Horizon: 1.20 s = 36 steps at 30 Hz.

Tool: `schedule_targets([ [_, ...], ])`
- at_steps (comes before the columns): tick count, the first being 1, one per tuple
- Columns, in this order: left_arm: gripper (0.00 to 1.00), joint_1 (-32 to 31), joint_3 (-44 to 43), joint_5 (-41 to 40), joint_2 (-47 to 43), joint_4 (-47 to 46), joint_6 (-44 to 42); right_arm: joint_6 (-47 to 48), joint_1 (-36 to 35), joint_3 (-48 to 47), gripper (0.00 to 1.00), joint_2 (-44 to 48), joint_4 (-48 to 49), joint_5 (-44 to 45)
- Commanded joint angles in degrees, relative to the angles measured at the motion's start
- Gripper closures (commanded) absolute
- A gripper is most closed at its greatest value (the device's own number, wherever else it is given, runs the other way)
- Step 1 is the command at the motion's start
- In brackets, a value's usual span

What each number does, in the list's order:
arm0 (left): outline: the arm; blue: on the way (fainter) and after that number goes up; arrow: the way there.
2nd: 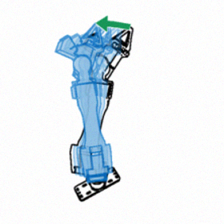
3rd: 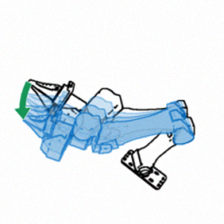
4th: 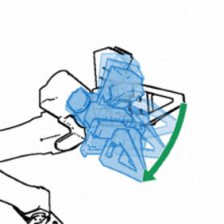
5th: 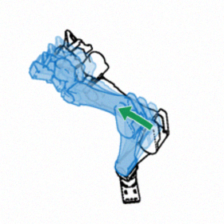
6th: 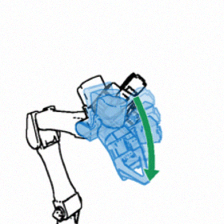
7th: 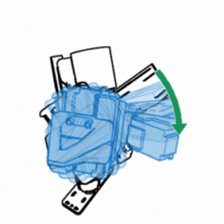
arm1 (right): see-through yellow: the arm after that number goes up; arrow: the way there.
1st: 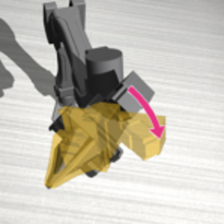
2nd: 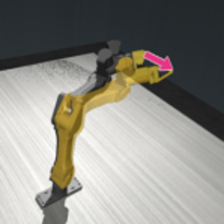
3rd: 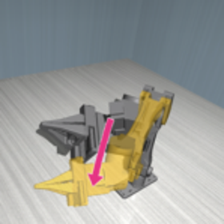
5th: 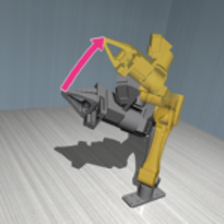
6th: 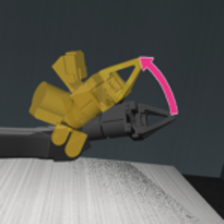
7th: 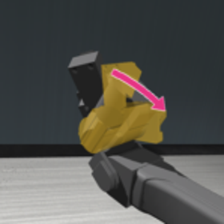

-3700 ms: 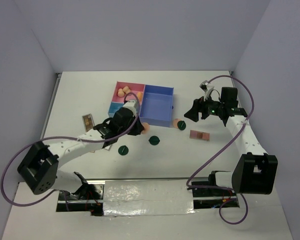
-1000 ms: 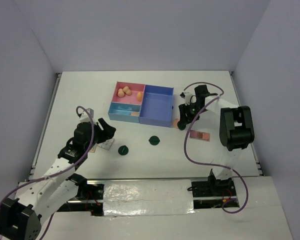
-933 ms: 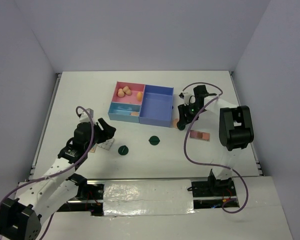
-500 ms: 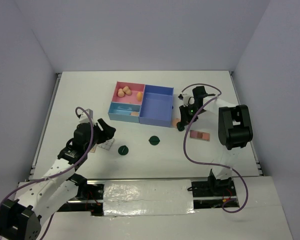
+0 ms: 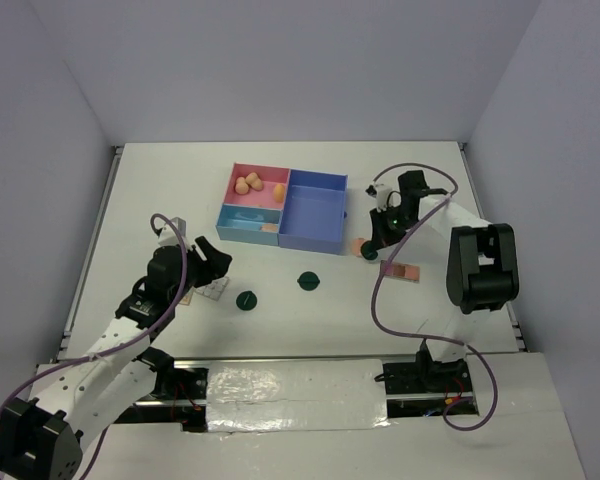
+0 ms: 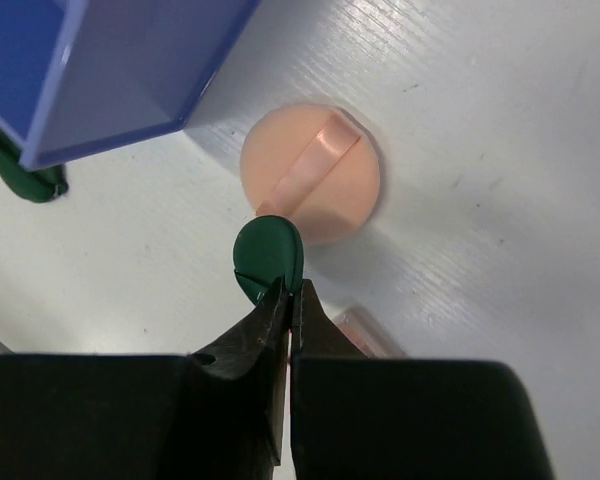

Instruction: Organize the makeup

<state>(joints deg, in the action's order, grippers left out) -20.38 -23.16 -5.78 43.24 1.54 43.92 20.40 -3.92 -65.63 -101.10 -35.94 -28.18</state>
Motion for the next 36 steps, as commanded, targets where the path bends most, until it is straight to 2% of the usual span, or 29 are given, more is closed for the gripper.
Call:
schedule_targets([
  [1,0.28,0.25,0.13,-0.11,0.0,-3.21,0.64,2.53,0.58,0.67,0.98,4.59,-1.94,-2.05],
  [3,0.28,0.17,-0.04,-0.02,0.35,-3.3,0.47,2.8,0.67,0.5,0.96,5.12,-1.94,-2.84],
  [7,0.28,0.25,-0.4,-0.28,0.09,-2.68,0.2,4.11,0.85,-0.03,0.99,7.93,-1.15,-5.47],
  [11,0.28,0.17,0.22,-0.2,-0.18,-2.86,0.55,7.54,-0.73,-3.36,1.0,12.94,-1.06,-11.8],
  [14,0.3,0.17,0.39,0.07,0.35,-3.56,0.9,10.27,-5.9,-8.28,1.0,14.26,-1.5,-13.56],
  [17,0.32,0.25,-0.22,-0.02,1.14,-3.3,0.73,9.14,-13.72,-14.5,1.0,13.13,0.52,-10.06],
  [22,0.35,0.25,-1.01,-0.72,1.05,-1.72,0.81,3.95,-24.18,-24.18,1.0,3.65,3.51,-0.57],
  [29,0.32,0.17,-0.22,-0.11,0.0,3.29,1.96,-1.06,-33.33,-40.34,1.0,-11.38,5.1,11.82],
  [34,0.32,0.25,0.83,0.86,-0.97,4.52,2.66,-5.02,-35.01,-50.02,1.0,-21.4,2.72,16.32],
  [36,0.32,0.25,1.18,1.03,-1.23,4.79,2.75,-5.11,-35.36,-49.78,0.97,-22.21,3.24,17.28],
])
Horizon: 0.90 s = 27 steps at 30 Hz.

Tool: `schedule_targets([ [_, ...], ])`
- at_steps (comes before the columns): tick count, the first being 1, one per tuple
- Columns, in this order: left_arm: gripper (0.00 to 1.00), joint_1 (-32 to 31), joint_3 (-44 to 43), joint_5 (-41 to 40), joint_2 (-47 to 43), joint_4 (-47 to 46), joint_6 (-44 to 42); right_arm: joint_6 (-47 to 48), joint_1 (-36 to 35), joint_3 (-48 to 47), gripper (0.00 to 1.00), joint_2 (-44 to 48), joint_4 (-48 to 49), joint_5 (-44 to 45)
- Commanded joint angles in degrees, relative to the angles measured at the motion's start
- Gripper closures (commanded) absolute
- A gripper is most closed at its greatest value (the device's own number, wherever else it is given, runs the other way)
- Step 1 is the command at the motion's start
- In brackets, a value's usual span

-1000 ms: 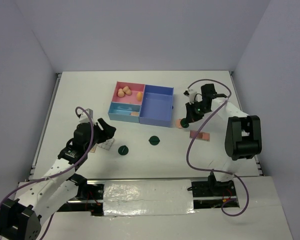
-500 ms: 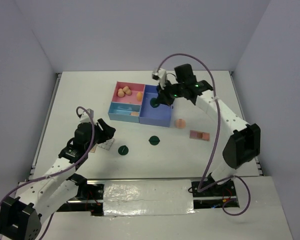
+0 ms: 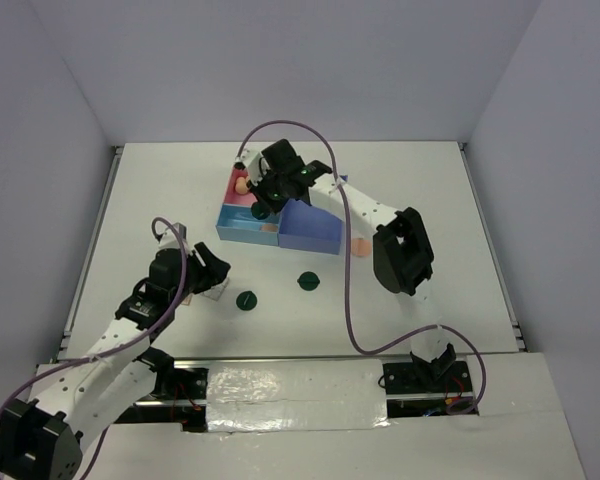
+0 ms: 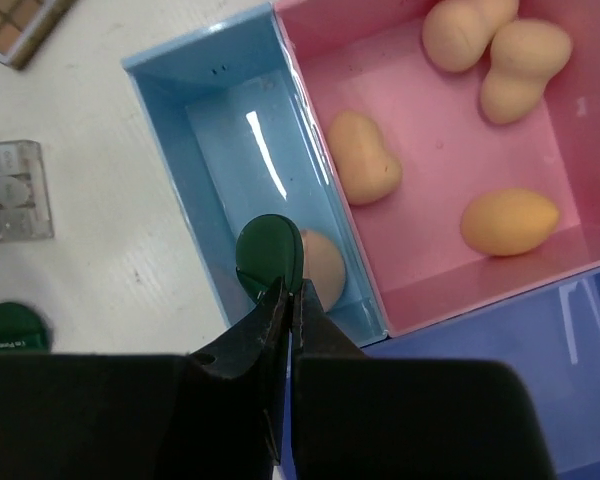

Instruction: Organize the makeup

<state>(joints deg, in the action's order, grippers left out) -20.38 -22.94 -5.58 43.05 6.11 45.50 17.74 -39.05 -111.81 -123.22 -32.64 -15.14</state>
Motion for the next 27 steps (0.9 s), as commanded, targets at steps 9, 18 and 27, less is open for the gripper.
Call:
schedule_targets([
  [9,0.31,0.17,1.85,3.12,2.29,-2.59,0.82,-0.51,-0.59,0.89,0.67,-1.5,-0.31,3.62],
  [18,0.32,-0.01,0.71,6.46,7.57,-4.79,-0.32,0.45,-0.42,2.2,0.55,1.38,-1.72,0.99],
  [27,0.42,-9.13,-4.74,1.74,17.67,-2.25,-2.16,8.71,7.66,8.27,0.16,16.07,-9.0,-22.1],
])
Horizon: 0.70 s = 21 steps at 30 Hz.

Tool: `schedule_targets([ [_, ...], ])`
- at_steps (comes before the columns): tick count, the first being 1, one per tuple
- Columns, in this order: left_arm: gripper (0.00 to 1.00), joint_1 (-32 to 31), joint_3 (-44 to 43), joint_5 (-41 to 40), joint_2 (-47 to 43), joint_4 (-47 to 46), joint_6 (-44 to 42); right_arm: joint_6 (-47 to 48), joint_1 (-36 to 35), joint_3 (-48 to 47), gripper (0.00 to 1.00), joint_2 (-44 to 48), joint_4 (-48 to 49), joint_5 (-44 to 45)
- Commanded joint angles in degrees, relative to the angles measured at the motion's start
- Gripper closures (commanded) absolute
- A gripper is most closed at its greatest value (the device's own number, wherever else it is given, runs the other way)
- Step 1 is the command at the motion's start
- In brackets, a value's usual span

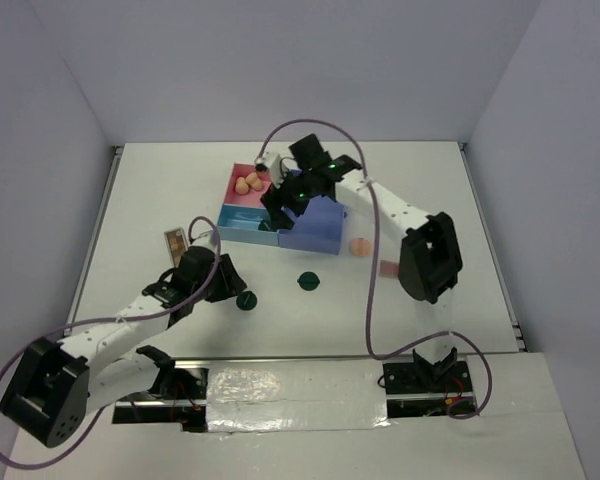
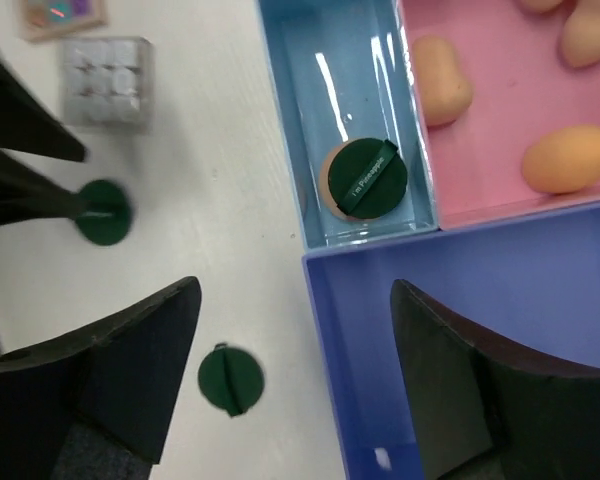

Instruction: Organize the makeup

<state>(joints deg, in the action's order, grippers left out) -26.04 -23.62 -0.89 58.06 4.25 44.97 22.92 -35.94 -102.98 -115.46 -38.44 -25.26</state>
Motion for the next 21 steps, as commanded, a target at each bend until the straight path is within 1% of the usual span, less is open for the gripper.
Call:
schedule_targets([
  [1,0.43,-4.45,-5.98,-4.03,5.45,0.31,-1.81,3.71,5.78,0.05,0.18,9.97,-5.23,-16.19],
  [2,0.43,-5.5,-6.96,-4.99,6.79,1.19,-1.99,3.71,8.49,1.36,0.21,11.21,-5.07,-18.06],
  [3,0.43,-7.25,-7.93,-5.96,8.11,2.85,-2.34,3.28,9.57,5.64,0.26,12.7,-4.46,-19.81],
  [5,0.41,-9.01,-10.39,-8.77,11.45,4.7,-2.43,2.4,13.07,10.84,0.28,17.8,-0.86,-23.08],
  [6,0.4,-9.63,-11.09,-9.48,12.42,6.28,-2.61,1.96,14.14,16.09,0.31,19.47,0.37,-23.78],
  [7,0.39,-10.16,-12.32,-10.7,14.17,6.82,-2.78,1.26,14.93,18.67,0.31,21.05,2.38,-24.05],
  [8,0.39,-11.04,-12.85,-11.15,14.97,7.26,-3.04,1.17,16.16,23.74,0.31,24.37,3.36,-23.7],
  [9,0.39,-11.48,-13.47,-11.68,15.84,8.31,-3.39,1.43,16.52,26.05,0.31,26.06,5.37,-23.35],
  [10,0.39,-12.36,-14.69,-12.38,17.59,8.84,-3.92,2.12,16.95,30.08,0.29,29.38,6.08,-21.78],
  [14,0.4,-14.12,-17.95,-14.93,22.26,11.74,-4.8,2.75,19.06,34.68,0.28,33.89,7.67,-20.27],
  [18,0.42,-15.79,-21.11,-17.39,26.57,14.64,-4.98,1.43,22.4,35.13,0.28,34.25,8.55,-22.11],
  [21,0.45,-16.76,-23.4,-18.62,29.73,16.66,-5.07,0.9,23.55,34.25,0.28,33.46,8.38,-23.08],
])
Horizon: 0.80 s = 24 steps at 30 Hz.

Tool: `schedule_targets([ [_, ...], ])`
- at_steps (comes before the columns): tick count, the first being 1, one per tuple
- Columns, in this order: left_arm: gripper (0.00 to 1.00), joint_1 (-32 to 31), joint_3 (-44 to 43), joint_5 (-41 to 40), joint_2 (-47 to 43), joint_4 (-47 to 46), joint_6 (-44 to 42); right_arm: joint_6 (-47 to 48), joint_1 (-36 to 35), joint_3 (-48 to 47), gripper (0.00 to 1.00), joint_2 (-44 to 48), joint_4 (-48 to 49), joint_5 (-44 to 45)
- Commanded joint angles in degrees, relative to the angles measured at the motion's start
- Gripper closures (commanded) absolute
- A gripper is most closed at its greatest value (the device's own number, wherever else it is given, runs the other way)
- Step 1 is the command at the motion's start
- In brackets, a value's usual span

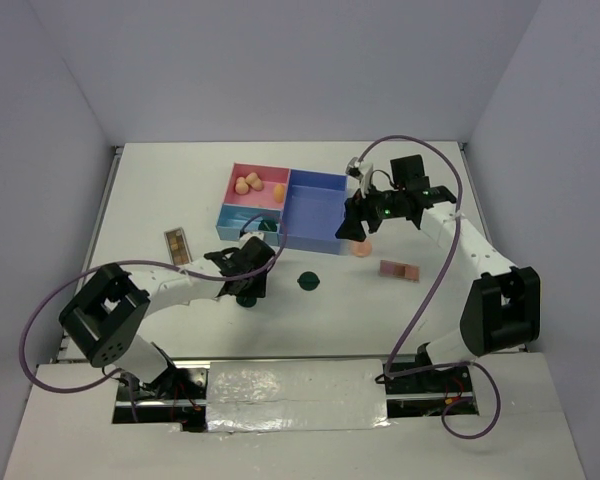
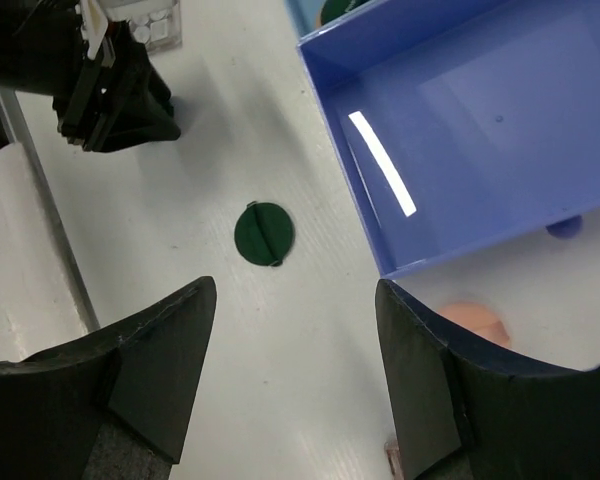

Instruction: Organize the makeup

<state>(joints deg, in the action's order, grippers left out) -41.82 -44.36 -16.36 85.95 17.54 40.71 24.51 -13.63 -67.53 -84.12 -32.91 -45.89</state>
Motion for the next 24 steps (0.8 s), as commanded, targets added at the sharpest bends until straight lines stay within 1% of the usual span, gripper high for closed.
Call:
schedule_targets([
  [1,0.45,-1.24,-2.92,-3.41,2.29,3.9,-0.72,-0.96,1.76,-1.46,0.28,1.94,2.85,-2.63],
  [8,0.47,-2.3,-3.36,-5.17,3.69,6.1,-0.19,-1.4,2.11,-1.03,0.28,1.59,3.46,-2.8],
  [13,0.44,-3.62,-5.21,-7.02,3.43,7.77,-0.28,-1.66,2.47,-0.41,0.27,2.11,3.73,-2.63],
  [18,0.4,-3.88,-6.88,-7.02,3.52,9.61,-1.16,-1.92,2.82,-0.5,0.27,2.11,3.81,-2.54],
  [24,0.41,-3.88,-8.99,-5.44,2.47,13.39,-2.3,-2.19,3.08,-0.59,0.27,1.94,3.9,-2.63],
])
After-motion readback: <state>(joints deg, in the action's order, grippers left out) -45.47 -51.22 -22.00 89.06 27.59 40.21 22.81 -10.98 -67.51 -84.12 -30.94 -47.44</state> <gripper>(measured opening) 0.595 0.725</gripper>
